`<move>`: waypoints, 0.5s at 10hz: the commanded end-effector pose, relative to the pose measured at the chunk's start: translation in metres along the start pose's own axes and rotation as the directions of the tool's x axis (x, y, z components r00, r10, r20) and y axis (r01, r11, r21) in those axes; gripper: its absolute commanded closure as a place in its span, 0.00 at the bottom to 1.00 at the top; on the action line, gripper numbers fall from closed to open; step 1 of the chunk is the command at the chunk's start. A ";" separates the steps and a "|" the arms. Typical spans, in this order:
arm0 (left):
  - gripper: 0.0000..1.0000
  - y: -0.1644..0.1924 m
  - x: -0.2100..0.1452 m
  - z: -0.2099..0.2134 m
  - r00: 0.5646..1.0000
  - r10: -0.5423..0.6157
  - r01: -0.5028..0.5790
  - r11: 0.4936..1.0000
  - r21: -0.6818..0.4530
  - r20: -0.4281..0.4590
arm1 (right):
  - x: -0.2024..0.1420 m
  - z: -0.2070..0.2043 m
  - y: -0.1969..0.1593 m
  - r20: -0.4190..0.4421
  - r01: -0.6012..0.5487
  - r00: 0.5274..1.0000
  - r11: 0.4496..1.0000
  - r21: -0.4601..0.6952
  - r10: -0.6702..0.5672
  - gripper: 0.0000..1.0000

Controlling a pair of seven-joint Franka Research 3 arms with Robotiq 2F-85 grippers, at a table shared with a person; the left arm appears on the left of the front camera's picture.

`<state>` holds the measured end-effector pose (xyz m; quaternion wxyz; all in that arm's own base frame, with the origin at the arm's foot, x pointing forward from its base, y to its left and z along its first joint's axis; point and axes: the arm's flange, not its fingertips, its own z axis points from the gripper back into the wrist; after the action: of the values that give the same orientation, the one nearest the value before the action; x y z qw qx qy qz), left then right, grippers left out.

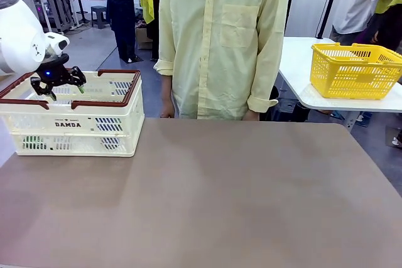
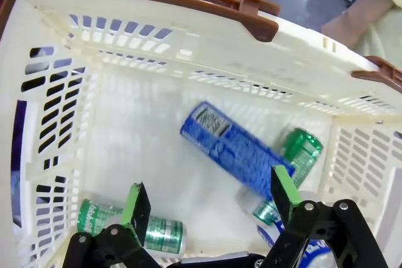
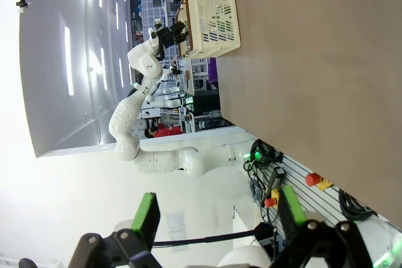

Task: Place the drinks into the Shopping basket.
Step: Pick up one drink and place it into the Shopping basket.

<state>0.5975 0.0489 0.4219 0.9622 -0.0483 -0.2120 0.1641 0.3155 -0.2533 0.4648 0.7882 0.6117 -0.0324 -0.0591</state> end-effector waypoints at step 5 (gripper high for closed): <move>0.00 0.013 -0.010 0.041 0.984 -0.010 -0.029 0.976 -0.214 -0.178 | -0.002 0.001 0.005 -0.011 0.013 1.000 1.000 -0.009 -0.013 0.00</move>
<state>0.5816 0.0415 0.4393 0.9659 -0.1352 -0.1715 0.1391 0.3156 -0.2532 0.4648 0.7882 0.6117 -0.0323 -0.0591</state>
